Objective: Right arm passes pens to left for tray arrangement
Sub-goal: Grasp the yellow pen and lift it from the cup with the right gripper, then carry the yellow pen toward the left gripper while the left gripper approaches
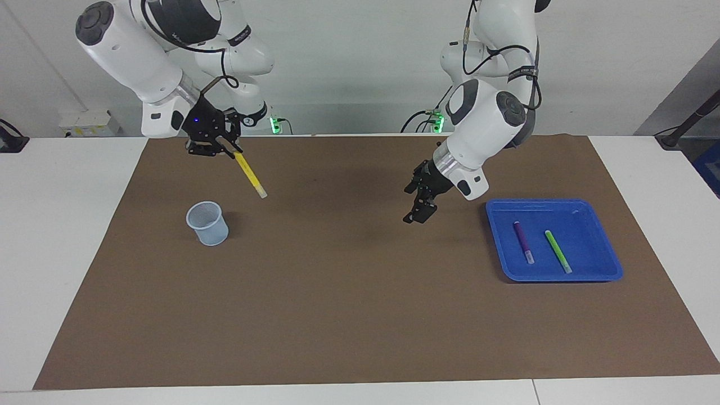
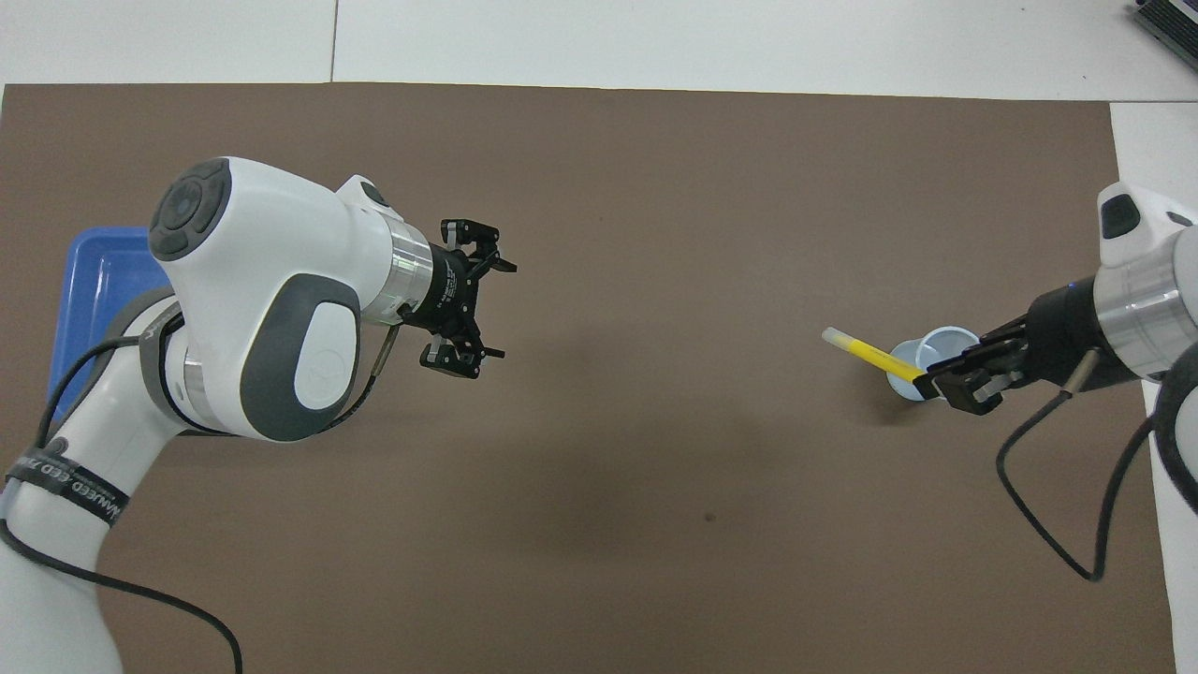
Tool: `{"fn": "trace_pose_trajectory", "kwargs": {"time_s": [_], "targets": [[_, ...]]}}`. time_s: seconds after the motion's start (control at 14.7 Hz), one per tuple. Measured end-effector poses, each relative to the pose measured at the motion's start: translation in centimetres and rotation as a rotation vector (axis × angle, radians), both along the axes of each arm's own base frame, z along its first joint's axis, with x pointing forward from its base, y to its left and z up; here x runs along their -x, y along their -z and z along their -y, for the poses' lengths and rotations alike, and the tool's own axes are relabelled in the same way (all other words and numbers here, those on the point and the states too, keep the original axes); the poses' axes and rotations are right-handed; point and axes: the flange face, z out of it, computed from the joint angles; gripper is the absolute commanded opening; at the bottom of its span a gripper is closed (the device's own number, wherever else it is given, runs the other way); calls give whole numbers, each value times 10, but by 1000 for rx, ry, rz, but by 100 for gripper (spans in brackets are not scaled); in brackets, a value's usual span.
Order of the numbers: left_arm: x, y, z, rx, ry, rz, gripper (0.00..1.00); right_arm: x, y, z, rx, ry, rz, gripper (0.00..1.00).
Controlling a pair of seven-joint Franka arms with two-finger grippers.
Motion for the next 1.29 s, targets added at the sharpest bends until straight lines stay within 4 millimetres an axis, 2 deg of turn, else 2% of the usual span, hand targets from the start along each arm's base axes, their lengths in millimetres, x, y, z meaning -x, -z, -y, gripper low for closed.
{"fn": "trace_pose_trajectory", "kwargs": {"time_s": [0.27,0.54,0.75,1.02,1.29], "targets": [[12,-19,33,36,-77,-14,100,-1,-3,-19,-111,8,7,0],[31,-31,70,70,-98,-6,100,-1,-5,-56,-193,10,28,0],[48,-49,91,88,-75,13,100,1,-5,-79,-223,7,33,0],[72,-79,108,104,-101,22,100,2,-6,-91,-269,12,36,0],[93,-90,134,135,-125,35,100,2,-9,-100,-306,16,46,0]]}}
